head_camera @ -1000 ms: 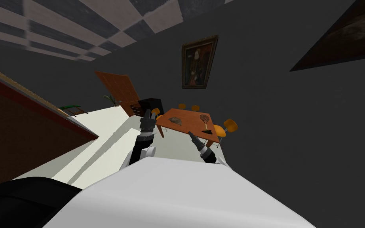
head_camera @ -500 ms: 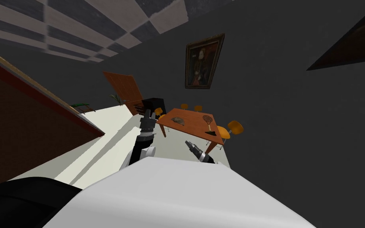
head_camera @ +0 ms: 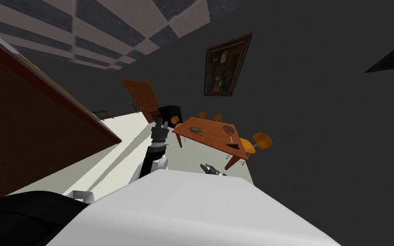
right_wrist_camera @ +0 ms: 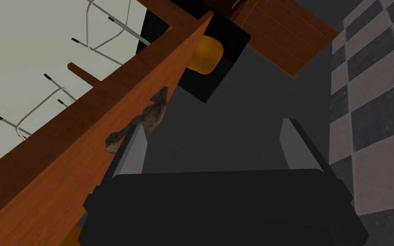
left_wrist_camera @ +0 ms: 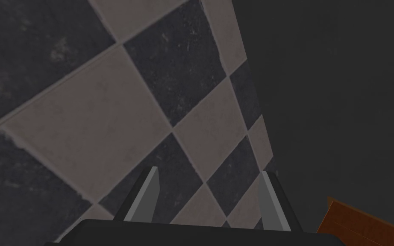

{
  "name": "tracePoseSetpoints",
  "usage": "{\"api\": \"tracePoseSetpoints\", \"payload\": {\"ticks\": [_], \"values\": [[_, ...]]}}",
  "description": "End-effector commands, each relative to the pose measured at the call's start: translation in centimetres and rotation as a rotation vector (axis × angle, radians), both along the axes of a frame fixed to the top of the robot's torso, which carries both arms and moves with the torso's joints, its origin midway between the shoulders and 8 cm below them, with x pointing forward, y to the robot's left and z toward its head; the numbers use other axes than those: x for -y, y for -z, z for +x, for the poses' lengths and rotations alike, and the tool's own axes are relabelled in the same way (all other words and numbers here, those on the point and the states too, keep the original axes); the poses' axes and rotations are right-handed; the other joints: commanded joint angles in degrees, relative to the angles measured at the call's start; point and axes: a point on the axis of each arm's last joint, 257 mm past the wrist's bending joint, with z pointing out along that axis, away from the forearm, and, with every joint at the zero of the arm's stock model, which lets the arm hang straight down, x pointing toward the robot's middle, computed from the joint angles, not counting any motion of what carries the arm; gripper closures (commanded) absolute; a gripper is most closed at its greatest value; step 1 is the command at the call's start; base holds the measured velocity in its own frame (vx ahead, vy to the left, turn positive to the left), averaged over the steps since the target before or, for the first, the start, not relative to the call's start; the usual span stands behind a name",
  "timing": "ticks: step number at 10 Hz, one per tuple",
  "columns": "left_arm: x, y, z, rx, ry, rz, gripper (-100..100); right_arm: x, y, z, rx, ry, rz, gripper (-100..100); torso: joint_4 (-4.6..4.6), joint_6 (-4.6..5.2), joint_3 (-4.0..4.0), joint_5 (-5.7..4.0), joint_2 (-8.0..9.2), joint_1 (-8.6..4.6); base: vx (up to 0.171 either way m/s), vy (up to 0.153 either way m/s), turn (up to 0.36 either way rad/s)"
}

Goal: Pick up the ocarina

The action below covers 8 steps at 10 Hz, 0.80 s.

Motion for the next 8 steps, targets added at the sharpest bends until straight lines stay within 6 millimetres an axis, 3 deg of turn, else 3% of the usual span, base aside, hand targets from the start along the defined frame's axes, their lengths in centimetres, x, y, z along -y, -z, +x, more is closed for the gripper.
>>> {"api": "tracePoseSetpoints", "payload": {"ticks": [1,2,4,5,6,7,8], "values": [[0.0,0.0,0.0,0.0,0.0,0.0,0,0.7,3.1,-1.8,-0.045,-0.026,-0.065,-100,0.0,0.0,0.0,0.0,0.0,0.0,0.017,0.05,0.083],[0.0,0.0,0.0,0.0,0.0,0.0,0,2.3,5.8,-3.8,-0.078,-0.068,-0.147,-100,0.0,0.02,0.01,-0.01,0.01,-0.06,0.019,0.059,0.171],[0.0,0.0,0.0,0.0,0.0,0.0,0,3.2,7.6,-4.8,-0.108,-0.073,-0.182,-100,0.0,0.04,0.01,-0.02,0.02,-0.09,0.018,0.031,0.039],[0.0,0.0,0.0,0.0,0.0,0.0,0,5.3,10.7,-7.3,-0.147,-0.121,-0.274,-100,0.01,0.04,0.03,-0.03,0.06,-0.18,0.022,0.044,0.172],[0.0,0.0,0.0,0.0,0.0,0.0,0,6.3,11.5,-7.9,-0.164,-0.125,-0.296,-100,0.01,0.0,0.01,-0.02,0.02,-0.13,0.028,0.04,0.117],[0.0,0.0,0.0,0.0,0.0,0.0,0,8.9,13.7,-10.0,-0.194,-0.167,-0.381,-100,0.0,0.02,0.0,-0.02,0.0,-0.13,0.039,0.054,0.194],[0.0,0.0,0.0,0.0,0.0,0.0,0,9.8,14.6,-11.0,-0.212,-0.18,-0.406,-100,0.0,0.0,-0.02,-0.01,-0.05,-0.1,0.036,0.043,0.096]]}}
